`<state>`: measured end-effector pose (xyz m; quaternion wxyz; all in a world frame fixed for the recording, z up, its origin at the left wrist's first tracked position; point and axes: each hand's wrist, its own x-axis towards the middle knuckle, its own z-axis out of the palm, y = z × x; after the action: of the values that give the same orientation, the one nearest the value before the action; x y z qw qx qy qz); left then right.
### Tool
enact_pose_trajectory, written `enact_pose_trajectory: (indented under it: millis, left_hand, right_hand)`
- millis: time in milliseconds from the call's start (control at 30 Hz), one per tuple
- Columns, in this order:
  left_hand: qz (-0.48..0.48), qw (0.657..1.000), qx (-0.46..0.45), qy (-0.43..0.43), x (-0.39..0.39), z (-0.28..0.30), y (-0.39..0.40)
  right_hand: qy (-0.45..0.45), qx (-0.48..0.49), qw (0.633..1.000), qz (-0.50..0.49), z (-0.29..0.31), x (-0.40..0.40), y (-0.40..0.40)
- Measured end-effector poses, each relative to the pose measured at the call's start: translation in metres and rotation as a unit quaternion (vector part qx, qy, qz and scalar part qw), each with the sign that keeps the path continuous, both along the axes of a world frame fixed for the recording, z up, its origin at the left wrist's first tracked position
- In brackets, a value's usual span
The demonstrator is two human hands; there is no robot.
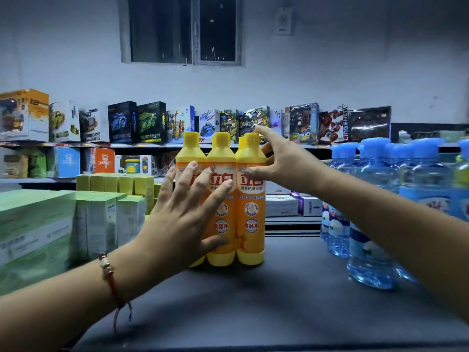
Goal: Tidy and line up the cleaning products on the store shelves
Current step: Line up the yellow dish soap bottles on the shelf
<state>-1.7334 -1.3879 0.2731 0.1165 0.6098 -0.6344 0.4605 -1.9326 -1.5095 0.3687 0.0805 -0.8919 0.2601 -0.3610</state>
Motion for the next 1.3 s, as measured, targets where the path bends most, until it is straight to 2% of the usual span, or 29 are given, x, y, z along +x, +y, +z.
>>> enact_pose_trajectory:
  millis: [100, 167, 267, 367, 500, 600, 700, 900, 1033, 1167, 1300]
  left_hand:
    - [-0.003, 1.000, 0.010, 0.007, -0.017, 0.002, 0.004]
    - [-0.011, 0.999, 0.035, 0.015, -0.036, 0.006, 0.005]
    - [-0.012, 0.993, 0.087, 0.076, -0.078, 0.014, 0.002]
    - [-0.023, 0.986, 0.104, 0.131, -0.125, 0.021, -0.007]
    - [-0.048, 0.977, 0.108, 0.176, -0.186, 0.035, -0.020]
    - [-0.057, 0.975, 0.101, 0.191, -0.223, 0.039, -0.036]
    - [-0.061, 0.957, 0.105, 0.265, -0.251, 0.037, -0.053]
    - [-0.078, 0.911, 0.113, 0.388, -0.279, 0.013, -0.076]
    - [-0.099, 0.901, 0.091, 0.413, -0.283, 0.012, -0.085]
    - [-0.126, 0.882, 0.079, 0.448, -0.284, 0.010, -0.098]
    - [-0.122, 0.877, 0.070, 0.460, -0.283, 0.011, -0.102]
  right_hand:
    - [0.059, -0.038, 0.997, -0.024, 0.001, -0.020, 0.010]
    - [0.106, -0.101, 0.989, -0.025, 0.002, -0.045, 0.024]
    - [0.194, -0.183, 0.963, -0.026, 0.000, -0.092, 0.041]
    - [0.250, -0.201, 0.945, -0.056, -0.004, -0.141, 0.049]
    - [0.254, -0.223, 0.939, -0.067, 0.009, -0.206, 0.048]
    - [0.234, -0.206, 0.947, -0.076, 0.022, -0.255, 0.033]
    - [0.225, -0.181, 0.954, -0.085, 0.029, -0.290, 0.008]
    - [0.252, -0.162, 0.952, -0.072, 0.044, -0.288, -0.038]
    - [0.322, -0.153, 0.933, -0.057, 0.051, -0.264, -0.053]
    - [0.314, -0.164, 0.934, -0.042, 0.051, -0.253, -0.063]
    - [0.311, -0.200, 0.928, -0.041, 0.043, -0.254, -0.070]
